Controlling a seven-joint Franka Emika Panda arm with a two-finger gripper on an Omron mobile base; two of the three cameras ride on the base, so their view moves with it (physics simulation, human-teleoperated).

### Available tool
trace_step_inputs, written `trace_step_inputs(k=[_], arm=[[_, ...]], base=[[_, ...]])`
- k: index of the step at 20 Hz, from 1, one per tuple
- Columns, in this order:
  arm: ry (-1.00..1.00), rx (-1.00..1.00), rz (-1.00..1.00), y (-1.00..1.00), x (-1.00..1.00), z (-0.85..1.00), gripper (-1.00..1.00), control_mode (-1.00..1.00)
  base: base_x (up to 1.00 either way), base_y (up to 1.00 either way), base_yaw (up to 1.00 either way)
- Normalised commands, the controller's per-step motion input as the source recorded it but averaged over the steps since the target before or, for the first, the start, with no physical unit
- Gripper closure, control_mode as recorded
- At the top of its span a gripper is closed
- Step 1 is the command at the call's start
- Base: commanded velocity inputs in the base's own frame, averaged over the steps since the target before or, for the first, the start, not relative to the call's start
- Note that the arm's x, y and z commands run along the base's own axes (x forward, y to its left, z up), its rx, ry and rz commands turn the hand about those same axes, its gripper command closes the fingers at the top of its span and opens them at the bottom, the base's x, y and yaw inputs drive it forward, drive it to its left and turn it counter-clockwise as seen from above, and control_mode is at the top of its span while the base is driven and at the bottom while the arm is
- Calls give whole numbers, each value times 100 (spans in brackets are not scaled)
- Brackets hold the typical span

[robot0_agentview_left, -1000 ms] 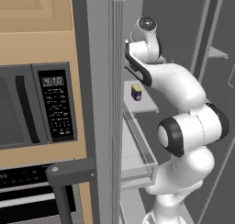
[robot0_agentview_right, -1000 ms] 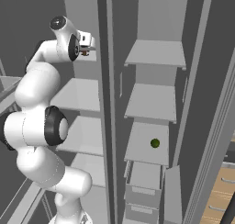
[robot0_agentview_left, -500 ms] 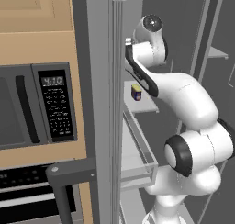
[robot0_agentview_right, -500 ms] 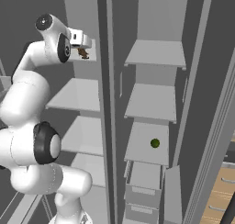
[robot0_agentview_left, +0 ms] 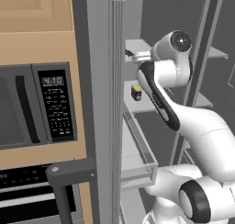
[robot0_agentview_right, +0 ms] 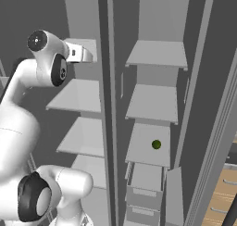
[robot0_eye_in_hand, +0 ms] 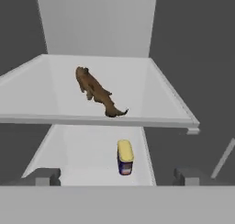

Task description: Pick up the frozen fish from the freezer, place it on any shelf in the fridge, and close the fridge and freezer doors when done.

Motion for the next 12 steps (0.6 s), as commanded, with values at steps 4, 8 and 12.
trace_step_inputs(k=[4,8,12], arm=[[34,-6,1,-29,-100,-43,-100,-100],[39,-17,5,-6,-92,-75,-100,-100],[-1,-5,2,-1,-5,-30,-100,-100]], base=[[0,0,0],[0,0,0],[0,0,0]])
